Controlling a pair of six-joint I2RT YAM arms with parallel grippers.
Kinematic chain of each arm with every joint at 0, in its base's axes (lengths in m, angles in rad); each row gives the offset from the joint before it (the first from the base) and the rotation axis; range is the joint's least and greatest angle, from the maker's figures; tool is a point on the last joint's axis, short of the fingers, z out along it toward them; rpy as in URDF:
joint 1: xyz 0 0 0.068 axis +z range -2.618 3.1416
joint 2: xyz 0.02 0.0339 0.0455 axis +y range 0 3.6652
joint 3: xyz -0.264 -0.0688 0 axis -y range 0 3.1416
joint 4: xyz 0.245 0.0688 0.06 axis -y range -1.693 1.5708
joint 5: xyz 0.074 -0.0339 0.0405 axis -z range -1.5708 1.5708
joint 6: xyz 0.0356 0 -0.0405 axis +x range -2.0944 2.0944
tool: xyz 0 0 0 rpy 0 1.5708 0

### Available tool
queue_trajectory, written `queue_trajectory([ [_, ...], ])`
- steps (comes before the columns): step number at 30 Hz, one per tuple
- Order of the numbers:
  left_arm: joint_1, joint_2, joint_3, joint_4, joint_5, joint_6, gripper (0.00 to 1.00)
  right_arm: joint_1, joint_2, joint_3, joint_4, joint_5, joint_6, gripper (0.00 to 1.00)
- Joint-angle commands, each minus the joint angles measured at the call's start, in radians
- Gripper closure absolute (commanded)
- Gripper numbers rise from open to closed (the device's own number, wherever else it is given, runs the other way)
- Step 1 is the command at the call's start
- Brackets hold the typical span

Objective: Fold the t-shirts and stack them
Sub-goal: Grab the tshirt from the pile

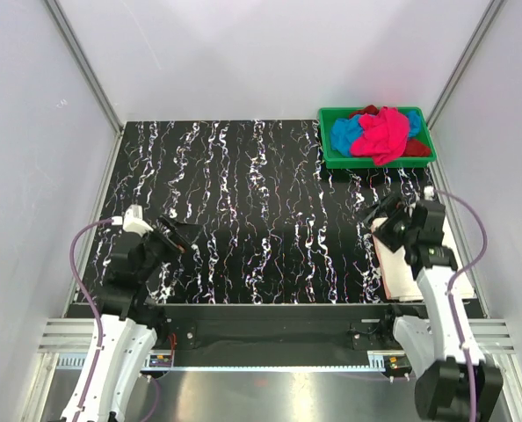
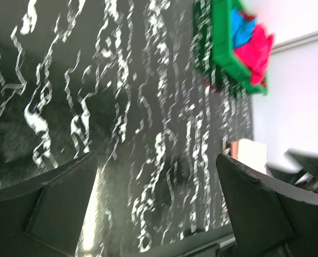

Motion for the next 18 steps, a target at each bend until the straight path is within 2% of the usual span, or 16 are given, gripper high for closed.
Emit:
queue_trajectory([
  [1, -0.009, -0.005, 0.038, -0.074, 0.026, 0.062, 0.01, -0.005, 0.118, 0.11, 0.163, 0.091, -0.086, 0.0],
  [2, -0.009, -0.01, 0.057, -0.078, 0.055, 0.08, 0.01, -0.005, 0.145, 0.13, 0.171, 0.182, -0.026, 0.0],
  [3, -0.009, -0.013, 0.069, -0.084, 0.064, 0.103, 0.01, -0.006, 0.2, 0.159, 0.106, 0.242, 0.093, 0.0],
  [4, -0.01, -0.014, 0.086, -0.113, 0.067, 0.147, 0.01, -0.006, 0.233, 0.192, 0.081, 0.287, 0.117, 0.01],
  [7, -0.02, -0.008, 0.153, -0.191, 0.051, 0.192, 0.01, -0.006, 0.383, 0.294, 0.199, 0.292, 0.027, 0.0],
  [10, -0.02, -0.007, 0.183, -0.19, 0.136, 0.253, 0.01, -0.006, 0.565, 0.456, 0.265, 0.33, 0.019, 0.0],
  [12, -0.02, -0.005, 0.18, -0.166, 0.24, 0.278, 0.01, -0.006, 0.707, 0.537, 0.305, 0.333, 0.031, 0.06],
  [13, -0.02, -0.004, 0.18, -0.137, 0.285, 0.312, 0.01, -0.006, 0.757, 0.583, 0.315, 0.332, 0.04, 0.14],
  [14, -0.02, 0.007, 0.183, -0.121, 0.351, 0.321, 0.01, -0.006, 0.808, 0.672, 0.328, 0.32, 0.043, 0.16],
  [15, -0.02, 0.012, 0.184, -0.104, 0.377, 0.324, 0.01, -0.006, 0.905, 0.72, 0.345, 0.308, 0.045, 0.21],
  [16, -0.02, 0.018, 0.199, -0.078, 0.402, 0.333, 0.01, -0.006, 0.95, 0.824, 0.336, 0.309, 0.046, 0.26],
  [18, -0.02, 0.041, 0.215, -0.051, 0.468, 0.34, 0.02, -0.006, 1.056, 0.906, 0.331, 0.347, 0.043, 0.33],
])
